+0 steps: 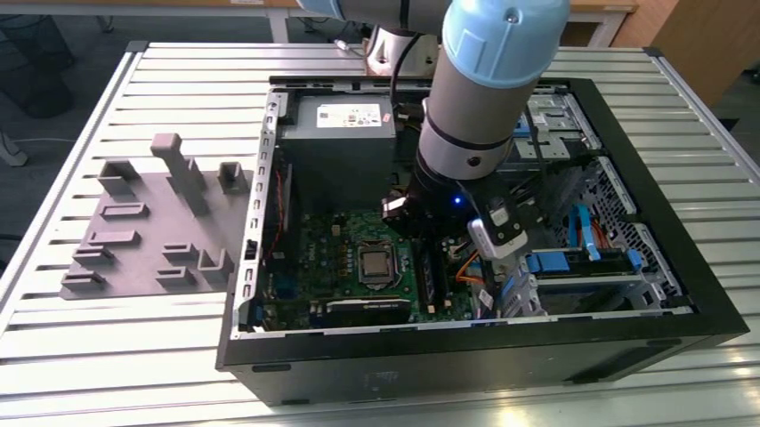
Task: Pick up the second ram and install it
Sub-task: 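Insert the second ram into the second slot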
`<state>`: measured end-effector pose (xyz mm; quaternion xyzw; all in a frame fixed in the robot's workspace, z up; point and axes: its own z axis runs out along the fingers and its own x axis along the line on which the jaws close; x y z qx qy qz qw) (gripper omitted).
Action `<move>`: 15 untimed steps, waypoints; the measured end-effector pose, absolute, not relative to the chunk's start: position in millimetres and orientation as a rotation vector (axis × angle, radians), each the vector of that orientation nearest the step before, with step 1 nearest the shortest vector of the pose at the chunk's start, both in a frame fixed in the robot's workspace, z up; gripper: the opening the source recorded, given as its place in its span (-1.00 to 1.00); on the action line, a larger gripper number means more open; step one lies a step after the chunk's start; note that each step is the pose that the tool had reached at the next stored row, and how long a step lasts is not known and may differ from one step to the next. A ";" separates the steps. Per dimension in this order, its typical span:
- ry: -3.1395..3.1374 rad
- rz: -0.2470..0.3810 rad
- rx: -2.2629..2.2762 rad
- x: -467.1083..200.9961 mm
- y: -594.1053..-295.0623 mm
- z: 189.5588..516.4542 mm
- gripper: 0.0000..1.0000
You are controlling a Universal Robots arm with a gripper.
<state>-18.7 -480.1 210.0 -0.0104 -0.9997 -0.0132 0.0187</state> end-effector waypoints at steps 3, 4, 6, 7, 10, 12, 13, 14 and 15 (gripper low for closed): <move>-3.103 -0.040 -0.032 -18.7 -480.1 209.6 -0.73; -3.104 -0.041 -0.032 -18.7 -480.1 209.5 -0.73; -3.103 -0.041 -0.032 -18.7 -480.1 209.4 -0.73; -3.104 -0.041 -0.032 -18.7 -480.1 209.4 -0.73; -3.104 -0.041 -0.032 -18.7 -480.1 209.4 -0.73; -3.104 -0.041 -0.032 -18.7 -480.1 209.4 -0.73; -3.104 -0.041 -0.032 -18.7 -480.1 209.4 -0.73; -3.104 -0.041 -0.032 -18.7 -480.1 209.3 -0.73; -3.103 -0.041 -0.032 -18.7 -480.1 209.3 -0.70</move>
